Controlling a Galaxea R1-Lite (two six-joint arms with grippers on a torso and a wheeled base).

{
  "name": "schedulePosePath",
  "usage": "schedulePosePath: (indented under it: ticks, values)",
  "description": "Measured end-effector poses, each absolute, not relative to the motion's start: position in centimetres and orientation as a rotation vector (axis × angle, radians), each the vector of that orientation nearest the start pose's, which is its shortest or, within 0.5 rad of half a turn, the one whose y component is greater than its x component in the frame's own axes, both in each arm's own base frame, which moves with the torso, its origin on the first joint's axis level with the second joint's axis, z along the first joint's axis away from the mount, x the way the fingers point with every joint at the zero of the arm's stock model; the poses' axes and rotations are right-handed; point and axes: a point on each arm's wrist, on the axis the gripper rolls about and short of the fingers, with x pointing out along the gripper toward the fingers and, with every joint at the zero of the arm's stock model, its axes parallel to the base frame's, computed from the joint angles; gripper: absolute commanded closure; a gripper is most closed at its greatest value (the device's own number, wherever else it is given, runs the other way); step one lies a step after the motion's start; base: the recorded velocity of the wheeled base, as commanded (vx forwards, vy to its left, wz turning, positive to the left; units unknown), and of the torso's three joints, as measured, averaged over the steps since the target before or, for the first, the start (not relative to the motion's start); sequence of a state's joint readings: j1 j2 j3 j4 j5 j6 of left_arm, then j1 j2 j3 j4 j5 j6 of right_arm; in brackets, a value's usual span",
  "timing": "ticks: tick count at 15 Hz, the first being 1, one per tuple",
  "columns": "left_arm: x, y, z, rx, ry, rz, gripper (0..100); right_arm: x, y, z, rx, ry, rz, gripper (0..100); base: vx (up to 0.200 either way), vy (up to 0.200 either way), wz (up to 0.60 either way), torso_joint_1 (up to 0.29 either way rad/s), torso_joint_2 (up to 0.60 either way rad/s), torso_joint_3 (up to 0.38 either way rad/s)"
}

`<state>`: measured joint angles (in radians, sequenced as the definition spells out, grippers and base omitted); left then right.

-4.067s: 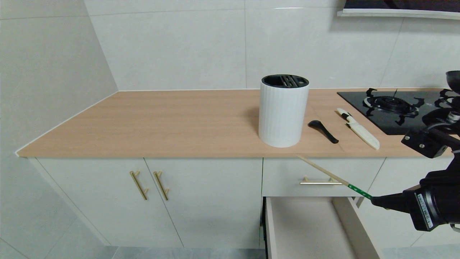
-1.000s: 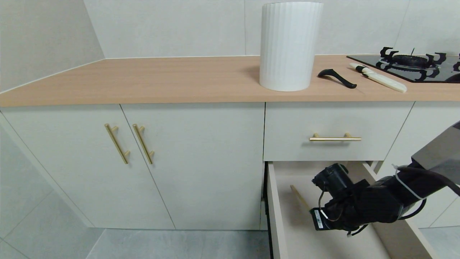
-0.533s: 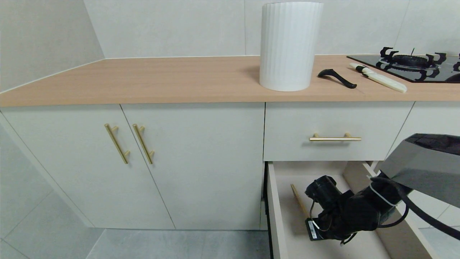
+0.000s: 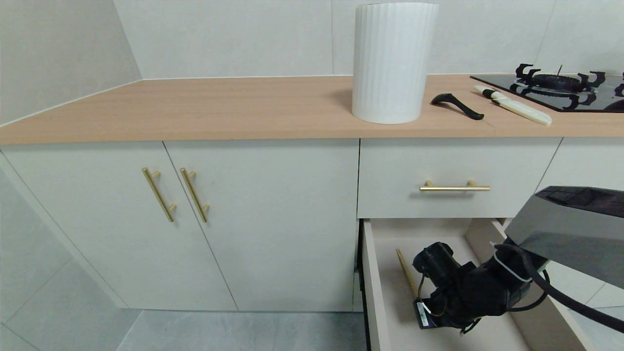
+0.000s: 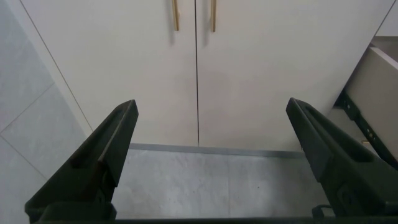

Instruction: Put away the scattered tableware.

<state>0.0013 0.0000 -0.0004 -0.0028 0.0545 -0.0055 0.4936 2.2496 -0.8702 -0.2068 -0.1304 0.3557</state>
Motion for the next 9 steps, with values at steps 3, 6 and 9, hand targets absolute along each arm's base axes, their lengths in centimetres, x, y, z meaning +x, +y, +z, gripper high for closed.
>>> schedulePosePath:
  ticks: [3, 6, 9]
  values:
    - [-2.29, 0.12, 7.59, -0.006, -0.003, 0.055, 0, 29.73, 15.64, -1.77, -0.046, 1.152, 0.116, 100, 0.0, 0.0, 0.0, 0.0, 0.0, 0.0]
    - [-2.28, 0.12, 7.58, -0.006, -0.003, 0.056, 0, 29.74, 15.65, -1.81, -0.045, 1.153, 0.116, 0, 0.0, 0.0, 0.0, 0.0, 0.0, 0.0]
    - [-2.28, 0.12, 7.58, -0.006, -0.003, 0.056, 0, 29.77, 15.67, -1.76, -0.043, 1.151, 0.117, 0, 0.0, 0.0, 0.0, 0.0, 0.0, 0.0]
